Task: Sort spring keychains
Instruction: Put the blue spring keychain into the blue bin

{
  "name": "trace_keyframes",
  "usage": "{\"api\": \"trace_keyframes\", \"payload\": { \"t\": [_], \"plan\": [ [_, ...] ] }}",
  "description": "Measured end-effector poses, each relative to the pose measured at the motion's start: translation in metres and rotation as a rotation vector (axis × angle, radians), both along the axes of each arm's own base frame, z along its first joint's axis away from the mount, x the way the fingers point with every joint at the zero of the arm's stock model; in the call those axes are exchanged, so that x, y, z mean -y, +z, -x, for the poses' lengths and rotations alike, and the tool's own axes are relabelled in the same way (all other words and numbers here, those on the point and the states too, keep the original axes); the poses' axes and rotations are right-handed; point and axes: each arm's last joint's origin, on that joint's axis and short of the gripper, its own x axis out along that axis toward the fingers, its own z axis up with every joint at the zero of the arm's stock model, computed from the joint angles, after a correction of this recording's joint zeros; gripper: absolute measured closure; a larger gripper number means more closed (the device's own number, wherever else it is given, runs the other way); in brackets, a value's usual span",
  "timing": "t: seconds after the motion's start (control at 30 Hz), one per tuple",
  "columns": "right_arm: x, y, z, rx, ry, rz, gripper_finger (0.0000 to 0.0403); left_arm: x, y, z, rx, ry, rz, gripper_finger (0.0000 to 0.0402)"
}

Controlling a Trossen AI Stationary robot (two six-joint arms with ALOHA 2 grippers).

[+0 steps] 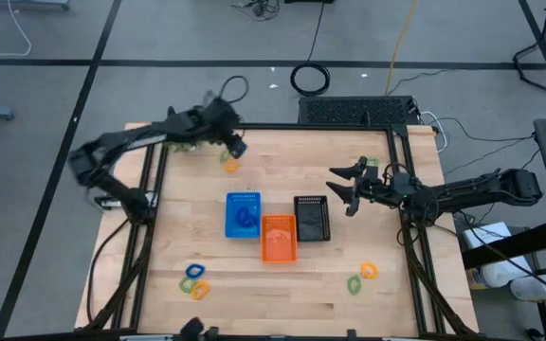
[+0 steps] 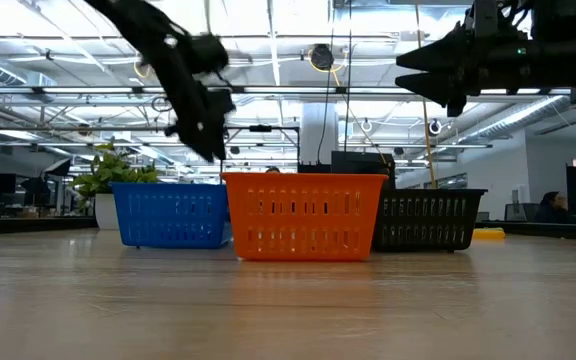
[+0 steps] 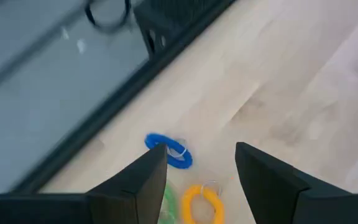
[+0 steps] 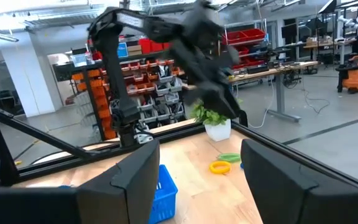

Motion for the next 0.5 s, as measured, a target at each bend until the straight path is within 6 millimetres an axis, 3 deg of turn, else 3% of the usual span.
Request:
{"api": "trace_keyframes", "payload": {
  "t": [0.23,0.37,0.5],
  "plan": [
    [0.000,-0.001,0.000,-0.007,0.002,-0.001,0.0190,-0.044,-0.057,-0.018,-0.147,0.133,0.148,0.0201],
    [0.000,-0.001,0.000,-0.007,0.003,0.000,0.0190,-0.052,-0.084,-0.020,-0.182,0.156,0.230,0.0202],
    [0.000,-0.001,0.000,-0.007,0.002,0.002,0.0190,-0.054,-0.099,-0.023,-0.197,0.169,0.264,0.0202]
  ]
}}
